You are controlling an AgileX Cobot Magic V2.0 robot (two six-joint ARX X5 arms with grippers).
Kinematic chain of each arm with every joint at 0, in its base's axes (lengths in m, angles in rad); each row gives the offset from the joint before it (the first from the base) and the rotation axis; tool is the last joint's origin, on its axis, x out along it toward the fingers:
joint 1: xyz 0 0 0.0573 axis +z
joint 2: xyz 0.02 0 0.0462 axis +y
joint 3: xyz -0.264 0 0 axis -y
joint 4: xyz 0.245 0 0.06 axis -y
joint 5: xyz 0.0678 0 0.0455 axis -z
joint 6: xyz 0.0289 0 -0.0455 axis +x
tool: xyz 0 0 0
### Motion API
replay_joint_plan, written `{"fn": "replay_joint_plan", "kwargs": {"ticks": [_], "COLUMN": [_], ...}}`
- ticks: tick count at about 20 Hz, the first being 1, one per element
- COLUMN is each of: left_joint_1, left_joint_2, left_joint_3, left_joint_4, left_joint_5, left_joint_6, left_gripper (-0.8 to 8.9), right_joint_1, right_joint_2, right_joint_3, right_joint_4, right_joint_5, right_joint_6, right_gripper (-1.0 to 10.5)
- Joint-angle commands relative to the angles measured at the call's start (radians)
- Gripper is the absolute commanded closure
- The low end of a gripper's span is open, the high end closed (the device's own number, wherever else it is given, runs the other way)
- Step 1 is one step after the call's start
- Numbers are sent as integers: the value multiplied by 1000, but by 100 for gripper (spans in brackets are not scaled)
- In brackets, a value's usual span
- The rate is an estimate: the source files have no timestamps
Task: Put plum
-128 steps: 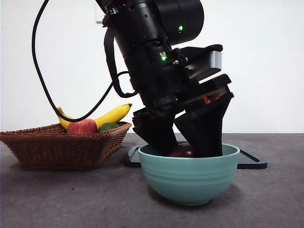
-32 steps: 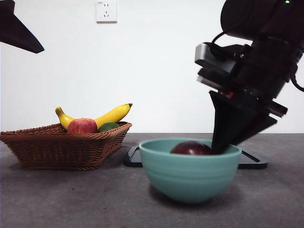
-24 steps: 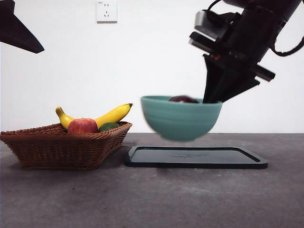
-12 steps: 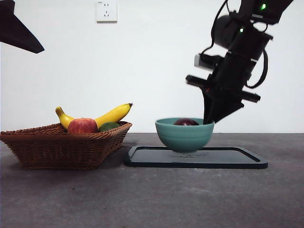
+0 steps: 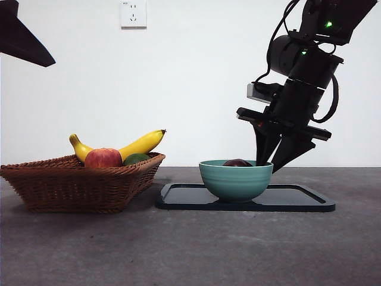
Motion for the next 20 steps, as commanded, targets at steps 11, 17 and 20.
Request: {"fn": "replay_joint_plan", "kwargs": {"ticks": [11,17,20], "left_joint_1": [-5,-5,-5], "left_joint_2": [5,5,5], "left_joint_3": [8,8,8], "left_joint_4": [34,37,38], "left_joint_5": [3,3,3], "left_joint_6": [12,12,12], "left_gripper": [409,409,409], "right_joint_1": [-2,12,35], "right_joint_2": [-564,-845,-981], "right_joint_3": [24,-142,-316], "right_joint_4": [-261,-347,-340], "right_joint_5": [3,-55,-93], "right_joint_6": [-57,-61,-61], "right_gripper": [757,757,757]}}
